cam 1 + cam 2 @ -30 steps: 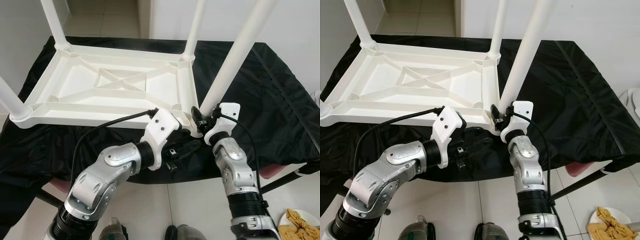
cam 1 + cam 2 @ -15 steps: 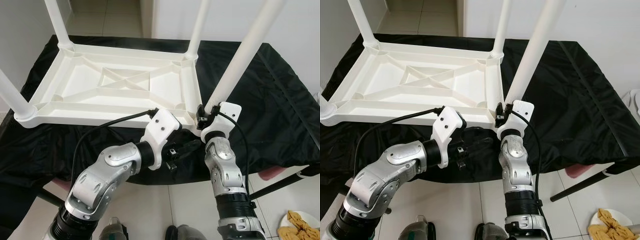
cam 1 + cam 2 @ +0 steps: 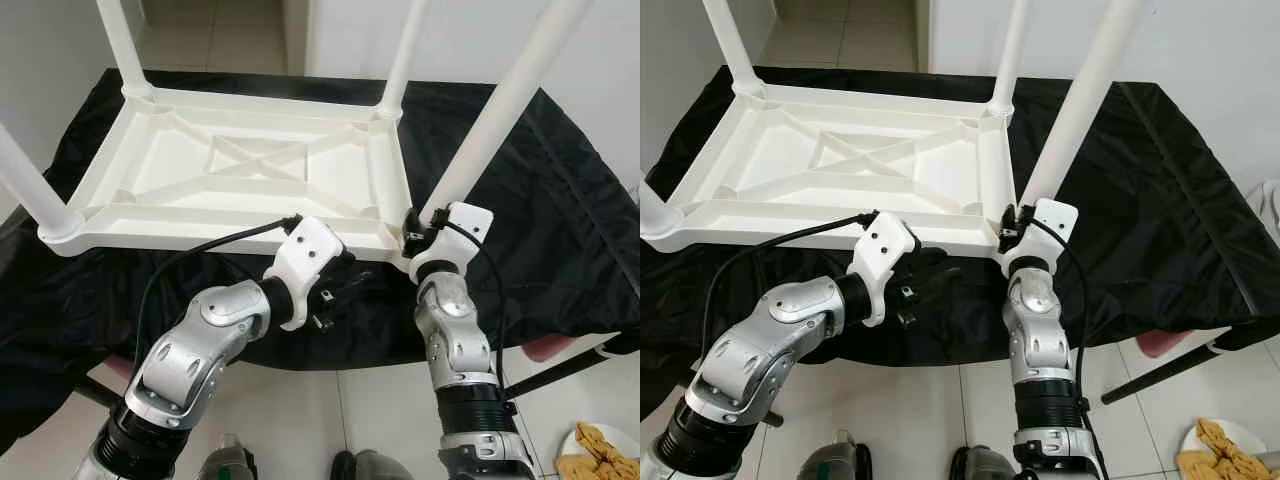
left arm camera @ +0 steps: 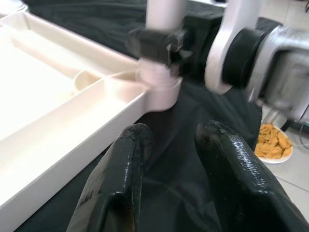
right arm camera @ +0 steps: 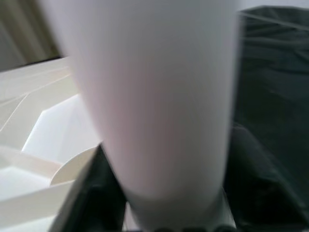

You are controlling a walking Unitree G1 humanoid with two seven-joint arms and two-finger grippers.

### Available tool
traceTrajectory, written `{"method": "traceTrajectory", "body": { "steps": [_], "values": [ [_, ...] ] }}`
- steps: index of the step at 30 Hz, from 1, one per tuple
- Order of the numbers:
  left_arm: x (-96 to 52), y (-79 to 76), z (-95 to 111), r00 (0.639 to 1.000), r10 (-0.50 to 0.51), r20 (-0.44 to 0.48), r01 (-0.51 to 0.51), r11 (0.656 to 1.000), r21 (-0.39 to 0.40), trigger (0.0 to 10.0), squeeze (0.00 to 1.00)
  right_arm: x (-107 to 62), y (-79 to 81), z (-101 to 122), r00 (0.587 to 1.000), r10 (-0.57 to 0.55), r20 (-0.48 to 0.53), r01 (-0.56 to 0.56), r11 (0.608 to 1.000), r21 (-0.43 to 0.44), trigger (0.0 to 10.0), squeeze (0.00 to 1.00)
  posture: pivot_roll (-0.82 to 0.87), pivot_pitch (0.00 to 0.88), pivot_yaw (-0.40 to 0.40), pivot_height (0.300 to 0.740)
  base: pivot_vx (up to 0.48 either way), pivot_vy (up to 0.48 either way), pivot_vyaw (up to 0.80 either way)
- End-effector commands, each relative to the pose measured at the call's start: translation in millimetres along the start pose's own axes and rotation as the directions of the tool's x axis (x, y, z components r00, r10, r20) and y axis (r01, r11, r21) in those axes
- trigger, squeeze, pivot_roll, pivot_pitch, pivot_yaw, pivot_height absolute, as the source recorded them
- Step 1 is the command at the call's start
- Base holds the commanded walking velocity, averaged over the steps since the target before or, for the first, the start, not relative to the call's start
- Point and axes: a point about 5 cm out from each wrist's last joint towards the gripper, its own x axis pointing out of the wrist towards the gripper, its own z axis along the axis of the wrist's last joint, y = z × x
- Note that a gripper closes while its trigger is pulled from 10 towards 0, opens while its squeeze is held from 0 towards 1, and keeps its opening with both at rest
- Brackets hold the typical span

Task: Building children table

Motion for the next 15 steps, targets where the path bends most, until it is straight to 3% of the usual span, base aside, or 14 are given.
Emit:
{"method": "traceTrajectory", "body": {
  "steps": [1,8,10,11,15],
  "values": [
    [-1.3,6.2,-3.1,0.997,0.082,-0.008,-0.082,0.997,0.012,10.0,0.0,2.6,-18.5,3.3,0.996,-0.088,0.005,0.088,0.996,0.023,10.0,1.0,0.03,0.085,-0.045,0.74,0.0,0.0,0.0],
    [-0.8,5.1,-4.3,0.998,0.069,-0.008,-0.068,0.997,0.029,10.0,0.0,4.5,-26.3,5.6,0.992,-0.122,0.017,0.121,0.993,0.013,10.0,1.0,0.03,0.08,-0.045,0.74,0.0,0.0,0.0],
    [-0.9,5.3,-4.1,0.998,0.067,-0.009,-0.066,0.997,0.036,10.0,0.0,6.7,-24.7,5.4,0.997,-0.073,0.003,0.073,0.997,0.028,10.0,1.0,0.03,0.08,-0.045,0.74,0.0,0.0,0.0],
    [-1.0,5.2,-3.9,0.998,0.065,-0.009,-0.065,0.997,0.039,10.0,0.0,7.6,-23.2,6.1,0.999,-0.039,0.005,0.038,0.999,0.029,10.0,0.01,0.03,0.078,-0.045,0.74,0.0,0.0,0.0],
    [-0.8,5.4,-3.8,0.998,0.064,-0.009,-0.063,0.997,0.043,10.0,0.0,8.7,-18.1,7.0,0.997,0.073,-0.001,-0.073,0.997,0.034,10.0,0.0,0.03,0.077,-0.045,0.74,0.0,0.0,0.0]
  ]
}}
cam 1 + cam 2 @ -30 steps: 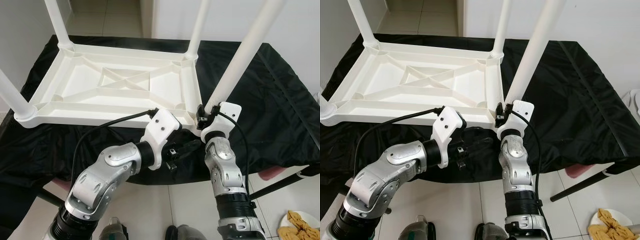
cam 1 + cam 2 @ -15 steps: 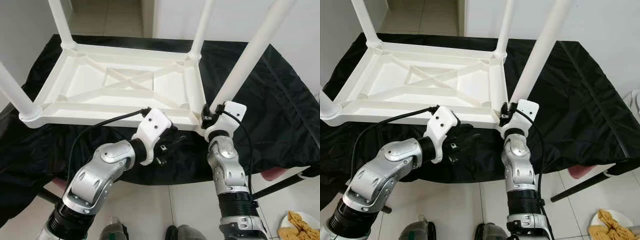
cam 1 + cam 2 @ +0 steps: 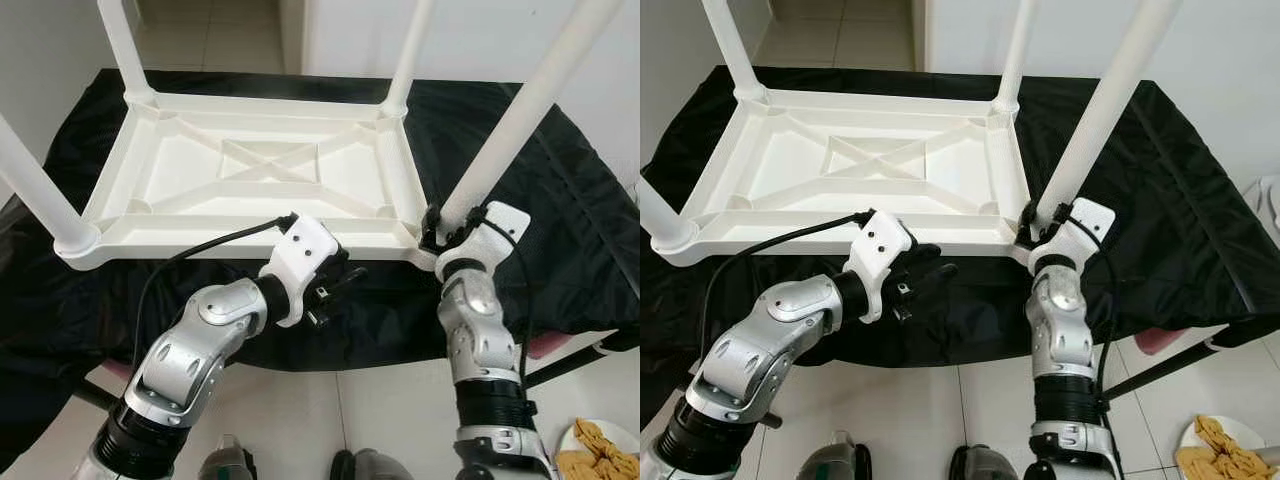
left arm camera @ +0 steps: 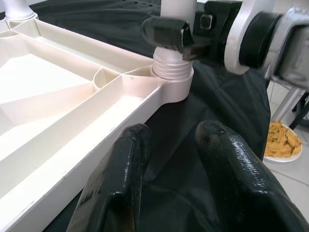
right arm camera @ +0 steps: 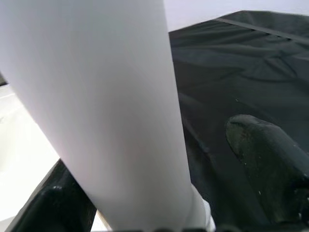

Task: Building children table

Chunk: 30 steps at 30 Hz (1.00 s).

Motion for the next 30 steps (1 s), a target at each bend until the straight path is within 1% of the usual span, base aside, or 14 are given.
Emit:
{"method": "traceTrajectory", "body": {
  "steps": [1,2,4,7,9,11,13,14,15,16,18,22,25,30],
  "values": [
    [0.7,2.7,-5.0,0.999,0.041,-0.019,-0.041,0.999,0.006,10.0,0.0,1.3,4.5,-0.8,0.993,0.114,-0.02,-0.114,0.993,0.006,10.0,0.0,0.03,0.076,-0.045,0.74,0.0,0.0,0.0],
    [0.7,2.7,-5.0,0.999,0.041,-0.019,-0.041,0.999,0.006,10.0,0.0,1.3,4.5,-0.8,0.993,0.114,-0.02,-0.114,0.993,0.006,10.0,0.0,0.03,0.076,-0.045,0.74,0.0,0.0,0.0],
    [1.2,2.7,-4.4,0.999,0.04,-0.017,-0.04,0.999,0.011,10.0,0.0,1.2,6.1,2.9,0.944,0.328,-0.028,-0.328,0.944,-0.025,10.0,0.0,0.02,0.077,-0.045,0.74,0.0,0.0,0.0],
    [1.5,2.9,-4.2,0.999,0.04,-0.017,-0.039,0.999,0.012,10.0,0.0,1.0,5.2,4.0,0.924,0.381,-0.033,-0.382,0.923,-0.047,10.0,0.0,0.02,0.078,-0.044,0.74,0.0,0.0,0.0],
    [1.7,2.1,-4.2,0.999,0.036,-0.018,-0.036,0.999,0.014,10.0,0.0,0.7,-4.0,4.0,0.864,0.498,-0.072,-0.503,0.861,-0.083,10.0,0.0,0.02,0.081,-0.043,0.74,0.0,0.0,0.0],
    [1.7,2.1,-4.2,0.999,0.036,-0.018,-0.036,0.999,0.014,10.0,0.0,0.7,-4.0,4.0,0.864,0.498,-0.072,-0.503,0.861,-0.083,10.0,0.0,0.02,0.081,-0.043,0.74,0.0,0.0,0.0],
    [1.5,0.8,-4.1,0.999,0.03,-0.017,-0.03,0.999,0.016,10.0,0.0,1.8,-15.8,2.7,0.818,0.564,-0.118,-0.575,0.811,-0.112,10.0,0.0,0.02,0.084,-0.042,0.74,0.0,0.0,0.0],
    [1.5,0.8,-4.1,0.999,0.03,-0.017,-0.03,0.999,0.016,10.0,0.0,1.8,-15.8,2.7,0.818,0.564,-0.118,-0.575,0.811,-0.112,10.0,0.0,0.02,0.084,-0.042,0.74,0.0,0.0,0.0],
    [1.3,0.0,-3.7,1.0,0.026,-0.016,-0.025,1.0,0.015,10.0,0.0,2.7,-23.7,0.8,0.787,0.597,-0.156,-0.615,0.778,-0.13,10.0,0.0,0.02,0.085,-0.042,0.74,0.0,0.0,0.0],
    [1.3,0.0,-3.7,1.0,0.026,-0.016,-0.025,1.0,0.015,10.0,0.0,2.7,-23.7,0.8,0.787,0.597,-0.156,-0.615,0.778,-0.13,10.0,0.0,0.02,0.085,-0.042,0.74,0.0,0.0,0.0],
    [1.5,-1.1,-3.3,1.0,0.018,-0.016,-0.017,1.0,0.015,10.0,0.0,5.1,-37.3,-2.1,0.726,0.651,-0.222,-0.685,0.713,-0.149,10.0,0.0,0.03,0.084,-0.042,0.74,0.0,0.0,0.0],
    [1.7,-1.2,-3.1,1.0,0.016,-0.015,-0.016,1.0,0.016,10.0,0.0,7.1,-41.8,-2.5,0.709,0.663,-0.242,-0.703,0.693,-0.16,10.0,0.0,0.03,0.083,-0.042,0.74,0.0,0.0,0.0],
    [2.1,-1.4,-2.2,1.0,0.01,-0.012,-0.009,1.0,0.02,10.0,0.0,19.7,-50.4,1.9,0.693,0.673,-0.258,-0.718,0.677,-0.164,10.0,0.0,0.03,0.076,-0.038,0.74,0.0,0.0,0.0],
    [1.6,-2.1,-1.6,1.0,0.002,-0.013,-0.002,1.0,0.026,10.0,0.0,27.2,-48.4,6.9,0.664,0.703,-0.256,-0.746,0.643,-0.171,10.0,0.0,0.04,0.071,-0.037,0.74,0.0,0.0,0.0]
  ]
}}
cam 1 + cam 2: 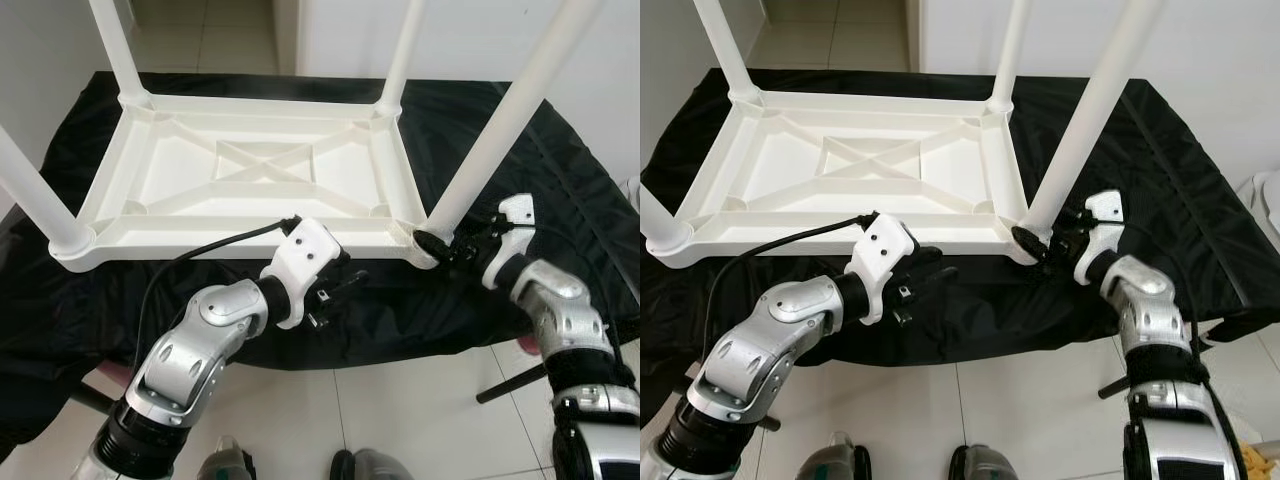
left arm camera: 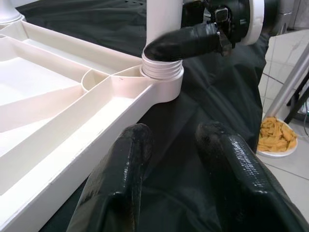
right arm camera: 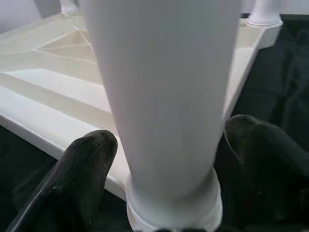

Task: Building children table

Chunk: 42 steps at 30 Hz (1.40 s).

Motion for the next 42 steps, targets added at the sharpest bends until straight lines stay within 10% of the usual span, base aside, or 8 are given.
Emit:
{"method": "traceTrajectory", "body": {
  "steps": [1,9,10,11,12,25,26,42],
  "values": [
    [-0.1,-1.4,-0.2,1.0,0.001,-0.006,-0.001,1.0,0.013,10.0,0.0,0.1,-2.8,-1.9,0.999,0.027,-0.018,-0.027,0.999,-0.019,10.0,0.0,0.04,0.072,-0.036,0.74,0.0,0.0,0.0],
    [0.2,-2.2,0.8,1.0,-0.005,-0.005,0.005,1.0,0.014,10.0,0.0,7.2,-2.1,-2.4,0.998,0.056,-0.024,-0.057,0.997,-0.043,10.0,0.0,0.04,0.071,-0.035,0.74,0.0,0.0,0.0],
    [0.5,-2.3,1.0,1.0,-0.006,-0.004,0.006,1.0,0.014,10.0,0.0,8.3,-1.8,-4.0,0.998,0.065,-0.027,-0.066,0.997,-0.042,4.0,0.0,0.04,0.07,-0.034,0.74,0.0,0.0,0.0],
    [0.5,-2.3,1.0,1.0,-0.006,-0.004,0.006,1.0,0.014,10.0,0.0,8.3,-1.8,-4.0,0.998,0.065,-0.027,-0.066,0.997,-0.042,4.0,0.0,0.04,0.07,-0.034,0.74,0.0,0.0,0.0],
    [0.6,-2.5,1.2,1.0,-0.008,-0.004,0.008,1.0,0.014,10.0,0.0,8.7,-1.2,-6.0,0.996,0.076,-0.035,-0.078,0.996,-0.04,0.0,0.0,0.04,0.071,-0.034,0.74,0.0,0.0,0.0],
    [1.0,-5.1,1.7,1.0,-0.018,-0.004,0.018,1.0,0.011,10.0,0.0,2.6,-2.6,-16.1,0.993,0.097,-0.063,-0.1,0.994,-0.042,0.4,0.0,0.04,0.078,-0.038,0.74,0.0,0.0,0.0],
    [1.1,-5.3,1.6,1.0,-0.018,-0.004,0.018,1.0,0.01,10.0,0.0,2.8,-1.9,-16.1,0.994,0.092,-0.054,-0.094,0.995,-0.031,10.0,0.0,0.04,0.079,-0.039,0.74,0.0,0.0,0.0],
    [0.8,-6.8,0.7,1.0,-0.02,-0.006,0.02,1.0,0.006,10.0,0.0,15.3,5.5,-11.0,0.99,-0.121,0.075,0.117,0.991,0.061,10.0,0.0,0.04,0.081,-0.046,0.74,0.0,0.0,0.0]
  ]
}}
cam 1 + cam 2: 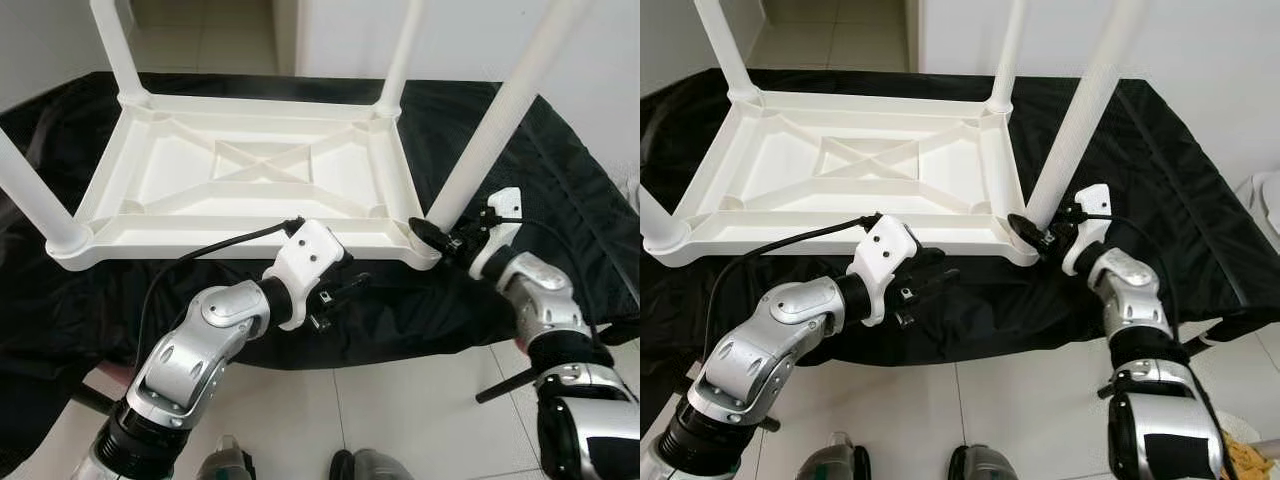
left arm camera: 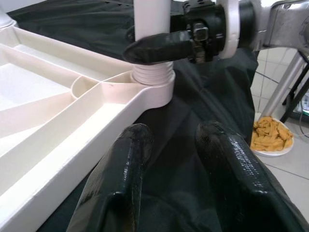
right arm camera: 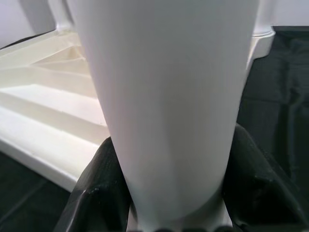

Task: Building children table

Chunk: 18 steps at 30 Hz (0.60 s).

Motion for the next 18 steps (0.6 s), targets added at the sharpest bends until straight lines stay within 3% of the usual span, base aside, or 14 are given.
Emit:
{"method": "traceTrajectory", "body": {
  "steps": [1,9,18],
  "values": [
    [-0.3,-3.4,-1.6,1.0,-0.005,-0.012,0.005,1.0,-0.002,10.0,0.0,-1.0,-0.6,-2.0,0.999,-0.049,0.004,0.049,0.999,0.024,10.0,0.0,0.04,0.081,-0.048,0.74,0.0,0.0,0.0],
    [-0.2,-4.1,-1.7,1.0,-0.007,-0.012,0.007,1.0,-0.004,10.0,0.0,2.6,5.8,-0.3,0.99,-0.137,0.035,0.135,0.99,0.038,10.0,0.0,0.04,0.08,-0.05,0.74,0.0,0.0,0.0],
    [0.9,-4.4,-1.2,1.0,-0.017,-0.01,0.017,1.0,-0.001,10.0,0.0,10.9,30.4,8.4,0.95,-0.302,0.081,0.295,0.952,0.086,10.0,0.0,0.04,0.064,-0.049,0.74,0.0,0.0,0.0]
  ]
}}
